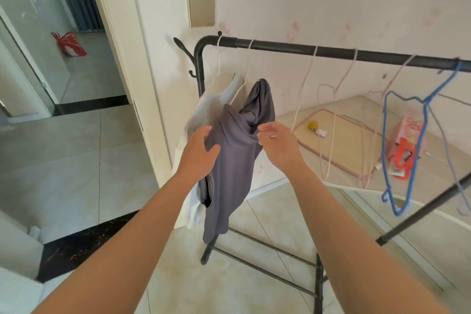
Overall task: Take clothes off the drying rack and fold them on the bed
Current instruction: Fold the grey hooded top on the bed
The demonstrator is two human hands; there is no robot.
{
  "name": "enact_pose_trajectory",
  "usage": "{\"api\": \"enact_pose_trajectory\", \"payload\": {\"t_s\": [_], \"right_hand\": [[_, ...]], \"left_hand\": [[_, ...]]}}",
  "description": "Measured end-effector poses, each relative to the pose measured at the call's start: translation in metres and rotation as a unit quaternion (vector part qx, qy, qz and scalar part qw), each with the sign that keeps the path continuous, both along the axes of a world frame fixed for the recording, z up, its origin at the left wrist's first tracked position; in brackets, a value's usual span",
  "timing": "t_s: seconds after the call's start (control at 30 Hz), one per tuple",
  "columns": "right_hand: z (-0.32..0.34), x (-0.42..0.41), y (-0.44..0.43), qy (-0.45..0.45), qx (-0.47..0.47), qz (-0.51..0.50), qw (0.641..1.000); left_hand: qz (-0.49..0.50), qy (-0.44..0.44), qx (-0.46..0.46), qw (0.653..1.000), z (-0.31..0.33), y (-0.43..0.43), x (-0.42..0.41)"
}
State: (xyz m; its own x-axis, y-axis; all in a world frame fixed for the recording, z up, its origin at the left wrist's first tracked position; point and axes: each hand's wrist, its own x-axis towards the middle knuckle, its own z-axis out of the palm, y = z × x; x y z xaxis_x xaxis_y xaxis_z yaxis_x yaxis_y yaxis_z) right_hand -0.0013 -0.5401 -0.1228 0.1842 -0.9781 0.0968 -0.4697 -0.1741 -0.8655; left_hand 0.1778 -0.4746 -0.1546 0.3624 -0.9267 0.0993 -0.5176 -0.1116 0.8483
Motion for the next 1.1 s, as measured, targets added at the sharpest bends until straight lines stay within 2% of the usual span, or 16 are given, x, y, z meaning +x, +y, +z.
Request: {"api": "enact_pose_trajectory", "payload": {"t_s": [0.17, 0.3, 0.43, 0.6, 0.73, 0.8, 0.87, 1.1], "right_hand": [[-0.003, 0.034, -0.043, -0.031, 0.027, -0.020, 0.999], [0.004, 0.068, -0.072, -0.003, -0.014, -0.034, 0.999], [-0.002, 0.096, -0.100, -0.002, -0.009, -0.068, 0.998], [-0.008, 0.109, -0.120, -0.035, -0.013, -0.162, 0.986], [-0.009, 0.093, -0.118, -0.011, -0.056, -0.207, 0.977], [-0.004, 0.080, -0.117, 0.013, -0.072, -0.226, 0.971], [0.000, 0.069, -0.115, 0.021, -0.079, -0.239, 0.968], [0.016, 0.037, -0.101, -0.002, -0.087, -0.283, 0.955]], "left_hand": [[-0.062, 0.000, 0.036, 0.997, -0.006, -0.044, 0.017], [-0.137, -0.017, 0.023, 0.990, -0.012, -0.071, 0.024], [-0.217, -0.028, 0.050, 0.974, -0.021, -0.088, 0.024], [-0.355, -0.040, 0.079, 0.931, -0.021, -0.108, 0.022], [-0.430, -0.020, 0.099, 0.897, -0.019, -0.128, 0.019], [-0.425, 0.004, 0.083, 0.901, -0.018, -0.141, 0.016], [-0.388, 0.022, 0.057, 0.920, -0.016, -0.153, 0.014], [-0.294, 0.027, 0.000, 0.955, -0.006, -0.194, 0.007]]}}
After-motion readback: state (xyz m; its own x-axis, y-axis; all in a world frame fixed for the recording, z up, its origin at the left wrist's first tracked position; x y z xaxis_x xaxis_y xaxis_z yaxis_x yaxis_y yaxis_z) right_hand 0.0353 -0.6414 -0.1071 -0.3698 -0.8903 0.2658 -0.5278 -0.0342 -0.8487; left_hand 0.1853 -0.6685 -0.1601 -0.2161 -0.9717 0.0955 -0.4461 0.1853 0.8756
